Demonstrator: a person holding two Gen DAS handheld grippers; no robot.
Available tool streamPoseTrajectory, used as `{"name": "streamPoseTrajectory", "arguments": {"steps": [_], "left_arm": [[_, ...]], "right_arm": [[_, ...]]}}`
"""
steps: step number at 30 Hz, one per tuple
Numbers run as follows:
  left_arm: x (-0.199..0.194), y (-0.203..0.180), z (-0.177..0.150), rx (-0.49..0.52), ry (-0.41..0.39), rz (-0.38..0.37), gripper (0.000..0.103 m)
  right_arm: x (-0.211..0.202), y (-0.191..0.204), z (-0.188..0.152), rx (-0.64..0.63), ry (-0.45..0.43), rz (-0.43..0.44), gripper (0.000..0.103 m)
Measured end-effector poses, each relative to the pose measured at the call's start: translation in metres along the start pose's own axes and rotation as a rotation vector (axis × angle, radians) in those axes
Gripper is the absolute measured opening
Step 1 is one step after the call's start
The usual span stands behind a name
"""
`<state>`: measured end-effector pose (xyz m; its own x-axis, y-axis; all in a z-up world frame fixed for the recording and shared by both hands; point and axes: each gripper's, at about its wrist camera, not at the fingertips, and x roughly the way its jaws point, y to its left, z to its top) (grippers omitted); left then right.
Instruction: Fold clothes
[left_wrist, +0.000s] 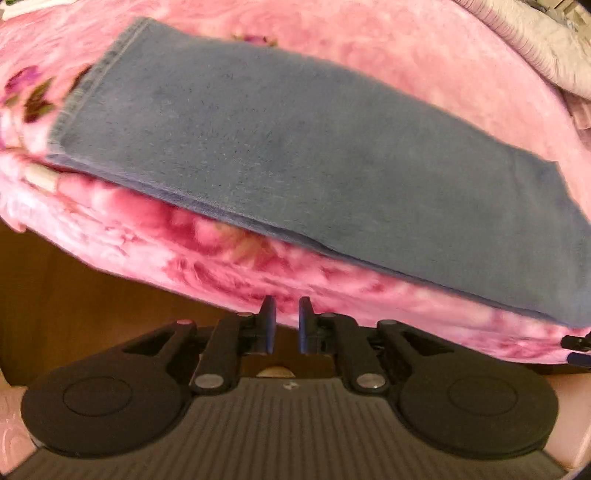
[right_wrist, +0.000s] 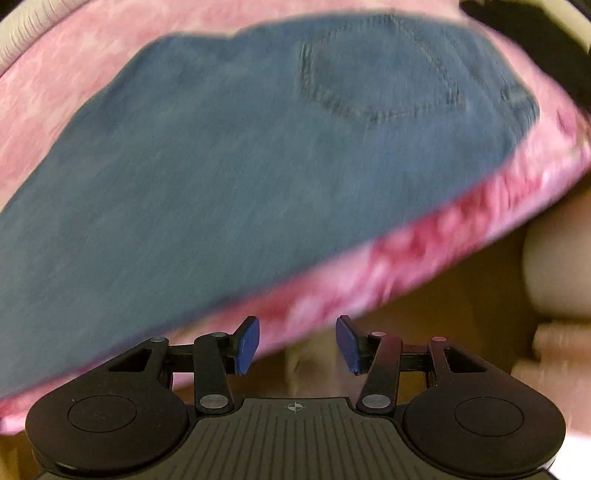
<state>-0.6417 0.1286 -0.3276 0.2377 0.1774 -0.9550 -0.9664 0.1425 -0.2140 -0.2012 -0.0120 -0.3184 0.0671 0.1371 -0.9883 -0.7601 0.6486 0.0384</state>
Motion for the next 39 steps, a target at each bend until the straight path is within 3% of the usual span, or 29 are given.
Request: {"name": "streamPoseTrajectory", "arguments": {"steps": [7,11,22,31,39], "left_arm": [[-0.092,-0.053,0.015,0.131,-0.062,0.016,0.028],[-0.119,-0.076,0.013,0.174,-0.088,0.011,0.031],[-0.134,-0.120,-0.018,0.349,-0.047,-0.012,0.031],[-0.154,-0.121,-0.024,0.375,-0.089,0.001,0.033],[-0.165,-0.110,-0.028,0.348,-0.095,0.017,0.033]], "right_arm": [[-0.097,0.022,-0.026,-0.100,-0.085,0.074,0.050],[-0.128,0.022,-0.035,-0.116,-0.123,0.077,0.050],[-0.159,0.001,-0.071,-0.051,-0.127,0.070,0.052],[-0.189,0.030,-0.086,-0.165,-0.203,0.046,0.054],[-0.196,0.043,-0.092,-0.211,-0.193,0.061,0.055]]}}
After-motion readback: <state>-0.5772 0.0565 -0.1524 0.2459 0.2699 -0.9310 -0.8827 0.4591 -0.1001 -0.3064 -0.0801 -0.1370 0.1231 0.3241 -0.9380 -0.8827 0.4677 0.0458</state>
